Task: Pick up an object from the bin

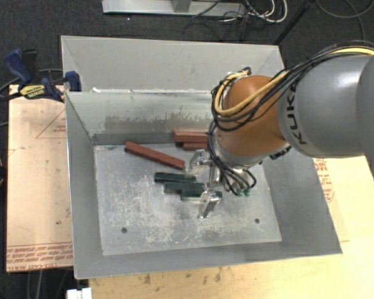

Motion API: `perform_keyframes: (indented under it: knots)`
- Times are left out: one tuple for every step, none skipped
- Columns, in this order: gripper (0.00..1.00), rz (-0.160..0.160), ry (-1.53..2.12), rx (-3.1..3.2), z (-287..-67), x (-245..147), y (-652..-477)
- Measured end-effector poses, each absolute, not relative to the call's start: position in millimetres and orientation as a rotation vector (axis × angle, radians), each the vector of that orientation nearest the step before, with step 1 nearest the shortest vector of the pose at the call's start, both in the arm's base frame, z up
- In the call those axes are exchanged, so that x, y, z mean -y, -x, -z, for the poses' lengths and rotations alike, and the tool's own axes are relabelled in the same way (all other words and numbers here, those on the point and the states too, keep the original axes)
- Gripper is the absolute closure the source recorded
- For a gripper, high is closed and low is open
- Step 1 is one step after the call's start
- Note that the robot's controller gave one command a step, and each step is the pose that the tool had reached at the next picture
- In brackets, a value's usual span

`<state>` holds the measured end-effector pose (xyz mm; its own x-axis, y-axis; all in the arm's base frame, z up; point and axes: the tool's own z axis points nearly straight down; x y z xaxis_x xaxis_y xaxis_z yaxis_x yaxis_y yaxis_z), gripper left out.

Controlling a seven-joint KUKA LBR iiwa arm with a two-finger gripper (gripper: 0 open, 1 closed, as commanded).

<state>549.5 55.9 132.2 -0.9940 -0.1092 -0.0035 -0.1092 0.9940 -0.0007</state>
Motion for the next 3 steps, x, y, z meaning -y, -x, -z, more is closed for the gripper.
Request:
perform_keyframes:
  knots:
    - [1.0, -0.005, -0.091, -3.134, -82.1, 5.4, -596.6]
    - [1.0, -0.005, -0.092, -3.134, -82.1, 5.4, -596.6]
    - [1.0, -0.001, 0.026, -3.139, -185.4, 24.9, -581.4]
